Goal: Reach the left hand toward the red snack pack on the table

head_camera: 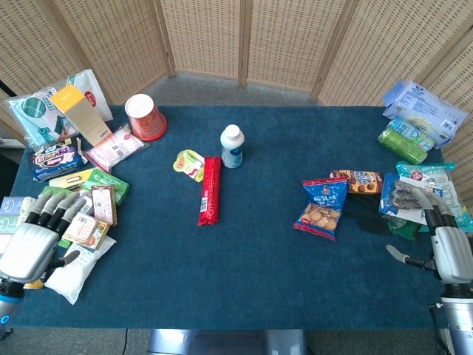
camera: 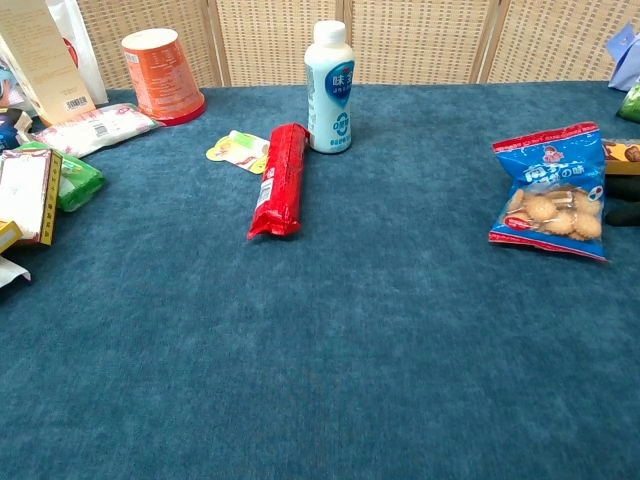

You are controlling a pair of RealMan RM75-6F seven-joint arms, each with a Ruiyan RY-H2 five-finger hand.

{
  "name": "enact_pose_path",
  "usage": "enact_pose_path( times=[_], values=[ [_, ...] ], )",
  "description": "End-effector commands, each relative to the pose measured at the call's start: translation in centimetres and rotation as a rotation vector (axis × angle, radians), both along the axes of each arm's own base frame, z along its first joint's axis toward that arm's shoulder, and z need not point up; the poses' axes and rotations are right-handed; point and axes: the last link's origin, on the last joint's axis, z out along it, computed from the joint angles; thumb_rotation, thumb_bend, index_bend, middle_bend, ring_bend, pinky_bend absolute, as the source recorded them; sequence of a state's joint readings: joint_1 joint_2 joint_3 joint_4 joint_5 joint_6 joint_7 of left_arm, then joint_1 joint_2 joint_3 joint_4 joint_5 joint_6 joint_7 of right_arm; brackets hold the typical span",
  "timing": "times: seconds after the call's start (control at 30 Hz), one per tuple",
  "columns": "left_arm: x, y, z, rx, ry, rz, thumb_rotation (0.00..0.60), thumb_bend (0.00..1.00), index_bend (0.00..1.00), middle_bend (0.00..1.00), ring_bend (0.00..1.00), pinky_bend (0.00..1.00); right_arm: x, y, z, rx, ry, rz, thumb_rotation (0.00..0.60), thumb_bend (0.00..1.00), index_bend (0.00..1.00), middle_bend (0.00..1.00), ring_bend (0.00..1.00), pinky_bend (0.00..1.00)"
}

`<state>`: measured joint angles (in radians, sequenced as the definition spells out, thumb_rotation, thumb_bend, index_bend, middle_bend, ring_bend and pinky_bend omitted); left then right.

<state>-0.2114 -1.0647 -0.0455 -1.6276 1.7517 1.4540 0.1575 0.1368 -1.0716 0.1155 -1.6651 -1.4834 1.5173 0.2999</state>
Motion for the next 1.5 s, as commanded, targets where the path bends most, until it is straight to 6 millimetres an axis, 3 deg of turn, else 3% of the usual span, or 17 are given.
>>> enact_pose_path(
  times=[0.03,0.2,0.37,0.6,0.8,1.3,1.33,1.4,1.47,1.5],
  values=[
    [1.7,4.9,-2.8,-0.038,0.139,-0.204,0.600,0.00,0.00,0.00,0.00,0.00,0.2,0.1,0.3,-0.007,-0.012,0.008,0.600,0.00,0.00,0.00,0.00,0.00],
    [3.8,9.4,-5.2,0.019,0.337,-0.398,0.600,0.00,0.00,0.00,0.00,0.00,0.3,0.2,1.0,-0.010,-0.058,0.012,0.600,0.00,0.00,0.00,0.00,0.00],
    [5.6,12.1,-8.3,-0.017,0.404,-0.490,0.600,0.00,0.00,0.00,0.00,0.00,0.2,0.3,1.7,-0.026,-0.071,0.012,0.600,0.00,0.00,0.00,0.00,0.00],
    [8.1,14.4,-12.3,-0.081,0.548,-0.539,0.600,0.00,0.00,0.00,0.00,0.00,0.2,0.3,2.1,-0.029,-0.097,0.021,0.600,0.00,0.00,0.00,0.00,0.00],
    [9.8,15.7,-15.5,-0.124,0.563,-0.525,0.600,0.00,0.00,0.00,0.00,0.00,0.2,0.4,2.5,-0.033,-0.112,0.025,0.600,0.00,0.00,0.00,0.00,0.00],
    [14.2,17.5,-21.0,-0.182,0.662,-0.545,0.600,0.00,0.00,0.00,0.00,0.00,0.5,0.6,2.6,-0.024,-0.124,0.037,0.600,0.00,0.00,0.00,0.00,0.00],
    [14.5,17.4,-21.3,-0.187,0.670,-0.552,0.600,0.00,0.00,0.00,0.00,0.02,0.5,0.6,2.6,-0.024,-0.124,0.039,0.600,0.00,0.00,0.00,0.00,0.00],
    [15.0,17.3,-21.9,-0.198,0.694,-0.566,0.600,0.00,0.06,0.03,0.05,0.20,0.7,0.7,2.6,-0.023,-0.122,0.046,0.600,0.00,0.00,0.00,0.00,0.00],
    [15.4,17.0,-22.3,-0.200,0.714,-0.587,0.600,0.00,0.25,0.17,0.21,0.43,0.8,0.7,2.6,-0.024,-0.121,0.051,0.600,0.00,0.00,0.00,0.00,0.00],
    [15.5,16.8,-22.5,-0.199,0.723,-0.601,0.600,0.00,0.34,0.24,0.28,0.49,0.9,0.8,2.6,-0.026,-0.120,0.053,0.600,0.00,0.00,0.00,0.00,0.00]
  ],
)
